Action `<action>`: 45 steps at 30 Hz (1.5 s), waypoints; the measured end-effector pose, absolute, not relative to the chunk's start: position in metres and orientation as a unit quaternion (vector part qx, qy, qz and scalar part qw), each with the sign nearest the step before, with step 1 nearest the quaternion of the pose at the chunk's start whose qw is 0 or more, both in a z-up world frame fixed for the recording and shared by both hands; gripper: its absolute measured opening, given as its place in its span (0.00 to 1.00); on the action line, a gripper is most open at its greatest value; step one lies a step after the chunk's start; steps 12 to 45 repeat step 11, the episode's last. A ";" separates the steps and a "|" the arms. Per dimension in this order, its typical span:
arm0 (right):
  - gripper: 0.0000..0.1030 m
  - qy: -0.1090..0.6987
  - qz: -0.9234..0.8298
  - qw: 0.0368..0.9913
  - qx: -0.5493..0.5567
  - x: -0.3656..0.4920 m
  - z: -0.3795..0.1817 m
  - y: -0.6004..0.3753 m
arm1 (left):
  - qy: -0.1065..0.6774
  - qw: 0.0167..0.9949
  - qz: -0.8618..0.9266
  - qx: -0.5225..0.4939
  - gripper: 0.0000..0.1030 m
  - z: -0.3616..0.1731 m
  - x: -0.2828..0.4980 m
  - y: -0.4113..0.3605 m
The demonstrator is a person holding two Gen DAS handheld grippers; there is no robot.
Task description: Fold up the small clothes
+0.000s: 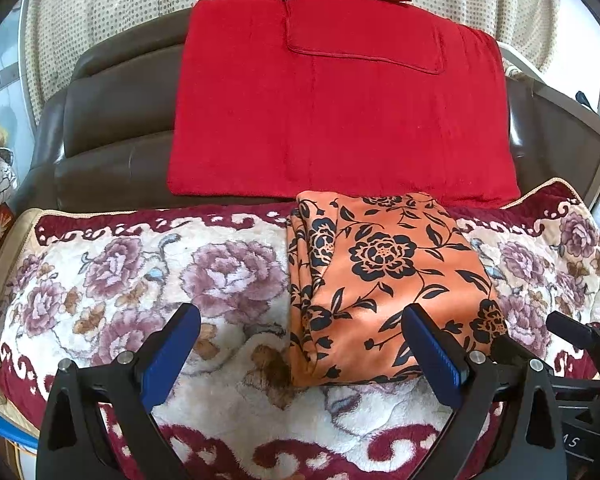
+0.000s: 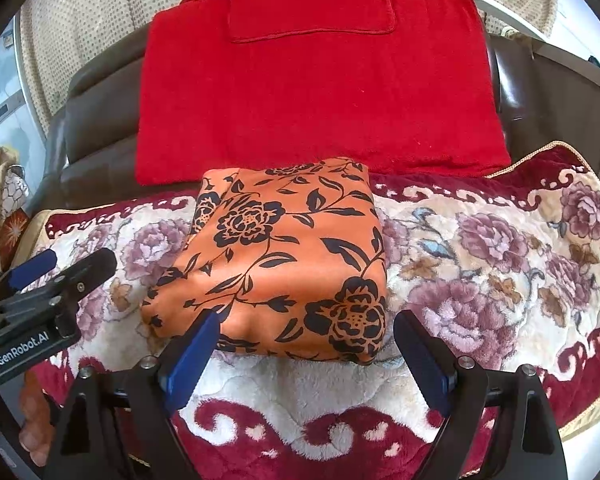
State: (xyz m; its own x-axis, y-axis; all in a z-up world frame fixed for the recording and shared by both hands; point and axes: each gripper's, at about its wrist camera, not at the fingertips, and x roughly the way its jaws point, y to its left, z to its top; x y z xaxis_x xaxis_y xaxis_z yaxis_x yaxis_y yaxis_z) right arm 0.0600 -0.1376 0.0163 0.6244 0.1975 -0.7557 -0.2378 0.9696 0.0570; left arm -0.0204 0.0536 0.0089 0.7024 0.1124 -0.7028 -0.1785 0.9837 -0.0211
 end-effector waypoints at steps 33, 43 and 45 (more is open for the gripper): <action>0.88 0.417 0.123 0.900 -0.026 0.068 0.017 -0.135 | 0.363 0.928 0.072 -0.042 0.97 0.012 -0.016 0.055; 0.88 0.417 0.123 0.900 -0.026 0.068 0.017 -0.135 | 0.363 0.928 0.072 -0.042 0.97 0.012 -0.016 0.055; 0.88 0.417 0.123 0.900 -0.026 0.068 0.017 -0.135 | 0.363 0.928 0.072 -0.042 0.97 0.012 -0.016 0.055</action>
